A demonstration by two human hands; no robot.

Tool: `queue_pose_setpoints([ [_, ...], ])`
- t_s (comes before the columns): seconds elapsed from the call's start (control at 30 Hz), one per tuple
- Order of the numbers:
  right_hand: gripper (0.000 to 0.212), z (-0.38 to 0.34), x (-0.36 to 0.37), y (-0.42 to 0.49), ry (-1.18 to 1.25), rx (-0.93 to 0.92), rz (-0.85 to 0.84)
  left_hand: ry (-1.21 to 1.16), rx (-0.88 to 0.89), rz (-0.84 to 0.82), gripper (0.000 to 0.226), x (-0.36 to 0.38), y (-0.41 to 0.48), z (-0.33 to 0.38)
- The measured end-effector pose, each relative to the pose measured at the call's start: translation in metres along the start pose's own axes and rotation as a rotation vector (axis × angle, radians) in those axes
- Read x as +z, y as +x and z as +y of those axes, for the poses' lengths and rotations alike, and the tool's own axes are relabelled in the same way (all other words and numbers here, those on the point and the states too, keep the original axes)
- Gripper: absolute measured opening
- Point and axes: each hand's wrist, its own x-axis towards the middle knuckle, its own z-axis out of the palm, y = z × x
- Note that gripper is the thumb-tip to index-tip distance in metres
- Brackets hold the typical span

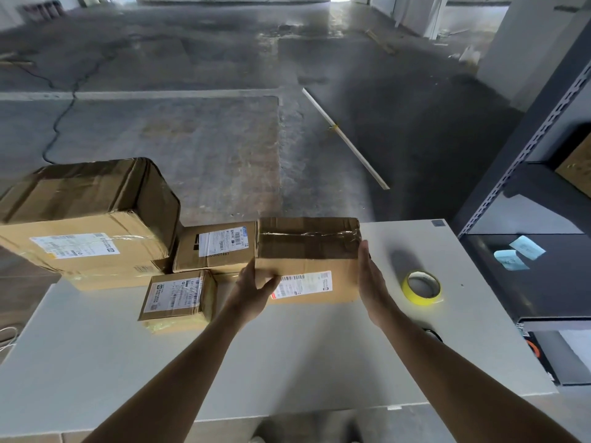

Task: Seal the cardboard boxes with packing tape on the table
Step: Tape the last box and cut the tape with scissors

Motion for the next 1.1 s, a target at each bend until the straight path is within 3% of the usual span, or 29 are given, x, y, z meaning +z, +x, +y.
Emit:
queue_pose_setpoints([
  [0.1, 0.083, -0.013, 0.009, -0.003, 0.01, -0.075, -0.014, -0.001, 0.035, 0.053, 0.049, -0.01, 0.001, 0.005],
  [0.23, 0.081, -0.029, 0.022, -0.007, 0.015, -0.135, -0.031, -0.002, 0.033, 0.178, 0.054, -0.028, 0.006, 0.011],
  [0.4, 0.046, -0.044, 0.045, -0.003, 0.09, -0.176, -0.028, -0.123, 0.003, 0.31, 0.042, -0.054, 0.017, 0.014],
  [0.53, 0.034, -0.056, 0.069, 0.004, 0.024, -0.225, -0.041, -0.169, 0.064, 0.393, 0.035, -0.077, 0.029, 0.009],
  [0.63, 0.031, -0.067, 0.088, 0.007, -0.002, -0.248, -0.054, -0.136, 0.046, 0.411, 0.029, -0.095, 0.034, 0.004],
  [0.87, 0.028, -0.088, 0.125, 0.013, -0.033, -0.263, -0.113, 0.036, 0.004, 0.367, 0.049, -0.124, 0.053, -0.005],
  [1.1, 0.04, -0.086, 0.155, 0.024, -0.091, -0.181, -0.136, 0.014, -0.058, 0.36, 0.053, -0.134, 0.074, -0.021],
])
